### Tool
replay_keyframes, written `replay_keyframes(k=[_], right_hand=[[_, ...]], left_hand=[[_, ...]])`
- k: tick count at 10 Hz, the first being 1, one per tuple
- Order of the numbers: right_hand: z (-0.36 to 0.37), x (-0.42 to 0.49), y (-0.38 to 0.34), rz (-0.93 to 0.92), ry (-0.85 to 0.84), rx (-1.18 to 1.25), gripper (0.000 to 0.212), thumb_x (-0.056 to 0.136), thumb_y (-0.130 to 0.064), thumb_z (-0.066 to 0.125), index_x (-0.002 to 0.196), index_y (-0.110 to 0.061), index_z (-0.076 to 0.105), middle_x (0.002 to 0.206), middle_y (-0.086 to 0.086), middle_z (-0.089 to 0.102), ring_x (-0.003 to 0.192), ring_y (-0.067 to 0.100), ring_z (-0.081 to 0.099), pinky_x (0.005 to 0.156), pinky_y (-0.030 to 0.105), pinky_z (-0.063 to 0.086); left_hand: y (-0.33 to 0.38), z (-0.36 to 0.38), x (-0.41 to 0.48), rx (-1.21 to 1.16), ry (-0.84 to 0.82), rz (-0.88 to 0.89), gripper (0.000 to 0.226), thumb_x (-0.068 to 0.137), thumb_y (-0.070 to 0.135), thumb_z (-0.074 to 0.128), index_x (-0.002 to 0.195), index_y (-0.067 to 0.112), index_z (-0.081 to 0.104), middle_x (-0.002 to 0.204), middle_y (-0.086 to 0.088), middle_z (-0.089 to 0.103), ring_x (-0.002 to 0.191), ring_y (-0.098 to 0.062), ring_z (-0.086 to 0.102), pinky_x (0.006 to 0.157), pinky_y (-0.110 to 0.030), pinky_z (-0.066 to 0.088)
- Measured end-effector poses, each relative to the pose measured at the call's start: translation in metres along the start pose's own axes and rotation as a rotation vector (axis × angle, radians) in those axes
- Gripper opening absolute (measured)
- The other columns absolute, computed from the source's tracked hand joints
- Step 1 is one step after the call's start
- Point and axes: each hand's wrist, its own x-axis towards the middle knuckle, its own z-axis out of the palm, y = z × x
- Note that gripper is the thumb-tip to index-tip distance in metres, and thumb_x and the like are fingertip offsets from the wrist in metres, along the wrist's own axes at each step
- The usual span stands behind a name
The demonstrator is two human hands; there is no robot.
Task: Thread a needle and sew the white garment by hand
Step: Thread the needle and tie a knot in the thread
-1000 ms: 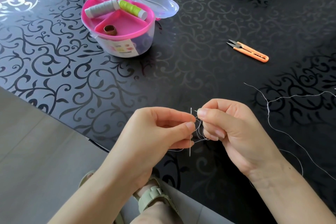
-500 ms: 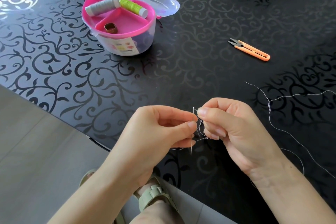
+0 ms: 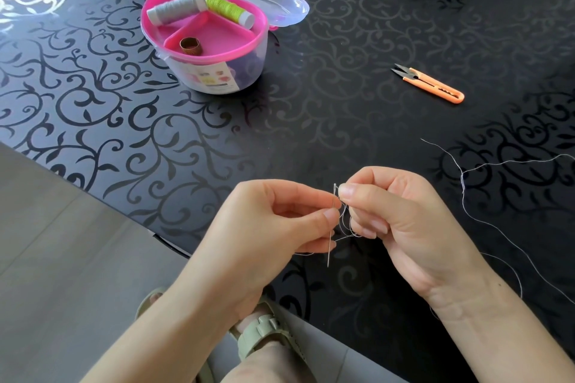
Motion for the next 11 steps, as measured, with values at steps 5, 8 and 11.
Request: replay_keyframes(k=[5, 8, 11], right_hand=[[-0.0009, -0.0002, 0.0002, 0.000, -0.015, -0.011, 0.019, 0.068, -0.014, 0.062, 0.050, -0.017, 0.060, 0.038, -0.007, 0.033, 0.040, 0.008, 0.028, 0.043, 0.019, 0.028], [-0.0010, 0.0000, 0.0004, -0.005, -0.016, -0.012, 0.018, 0.068, -0.013, 0.062, 0.050, -0.016, 0.059, 0.038, -0.007, 0.032, 0.040, 0.008, 0.027, 0.043, 0.019, 0.027], [-0.0008, 0.0004, 0.0004, -0.002, -0.018, -0.010, 0.018, 0.068, -0.013, 0.063, 0.051, -0.016, 0.059, 0.038, -0.006, 0.033, 0.040, 0.009, 0.028, 0.043, 0.019, 0.027]], left_hand=[[0.0006, -0.0006, -0.0004, -0.006, 0.006, 0.014, 0.010, 0.076, 0.003, 0.073, 0.074, 0.012, 0.077, 0.069, -0.007, 0.072, 0.063, -0.016, 0.070, 0.061, -0.020, 0.056], [-0.0001, 0.0009, -0.0004, 0.002, 0.004, 0.026, 0.011, 0.076, 0.003, 0.073, 0.074, 0.012, 0.077, 0.070, -0.009, 0.072, 0.063, -0.016, 0.070, 0.061, -0.020, 0.056], [-0.0003, 0.0009, -0.0009, 0.029, -0.006, 0.026, 0.011, 0.077, 0.006, 0.073, 0.075, 0.016, 0.077, 0.073, -0.007, 0.074, 0.067, -0.017, 0.071, 0.064, -0.022, 0.057]])
